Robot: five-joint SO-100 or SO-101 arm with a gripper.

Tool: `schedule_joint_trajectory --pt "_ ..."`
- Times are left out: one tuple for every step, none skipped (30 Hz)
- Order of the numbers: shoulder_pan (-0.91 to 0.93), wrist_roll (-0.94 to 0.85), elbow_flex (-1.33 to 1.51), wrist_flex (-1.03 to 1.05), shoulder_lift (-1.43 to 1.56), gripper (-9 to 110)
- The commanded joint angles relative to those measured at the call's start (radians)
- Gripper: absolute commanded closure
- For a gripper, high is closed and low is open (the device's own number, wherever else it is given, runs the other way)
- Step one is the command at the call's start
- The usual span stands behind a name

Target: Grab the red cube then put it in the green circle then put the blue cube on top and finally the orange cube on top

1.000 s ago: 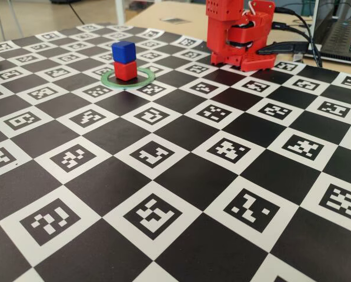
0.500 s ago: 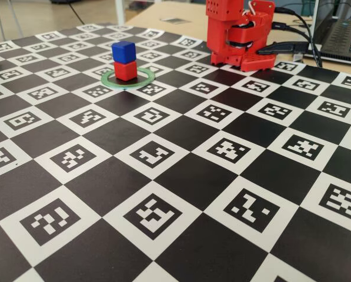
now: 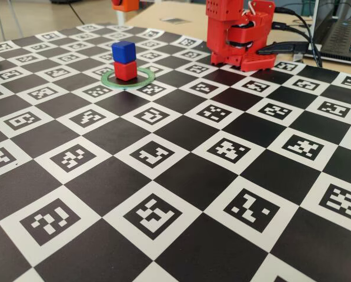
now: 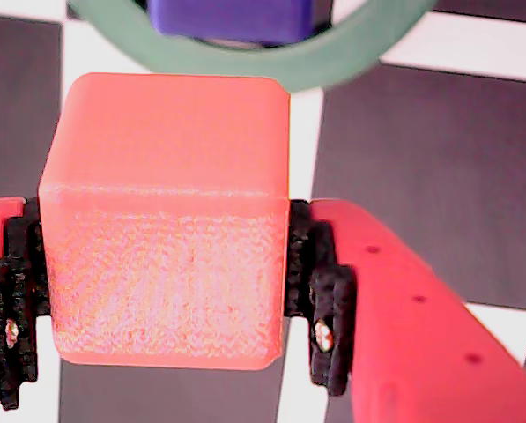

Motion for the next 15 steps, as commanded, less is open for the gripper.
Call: schedule_joint_trajectory --pt "0.023 -0.025 -0.005 -0.035 0.003 99" --pt "0.028 -0.032 -0.003 -0.04 0.002 99" --pt "0.034 -0.038 -0.002 -0.046 -0.003 99" --pt "0.04 -0.043 0.0 -0.051 -0.006 99" --pt "0.046 -0.049 0.002 -0.057 -0.012 99" --pt "0.052 -0.054 0.006 -0.064 -0.015 99" --pt "0.057 -0.057 0.014 -0.077 -0.017 99" --pt "0.061 -0.061 0.023 -0.087 -0.018 99" --pt "0.066 -0.066 0.032 -0.097 -0.018 99" --pt "0.069 -0.072 0.041 -0.106 -0.017 99" --pt "0.074 -0.075 0.051 -0.117 -0.015 99" --pt "0.078 -0.08 0.06 -0.124 -0.014 99" --pt "0.081 -0.083 0.064 -0.13 -0.012 99" --pt "0.084 -0.084 0.069 -0.138 -0.011 99" --pt "0.086 -0.086 0.071 -0.141 -0.011 99"
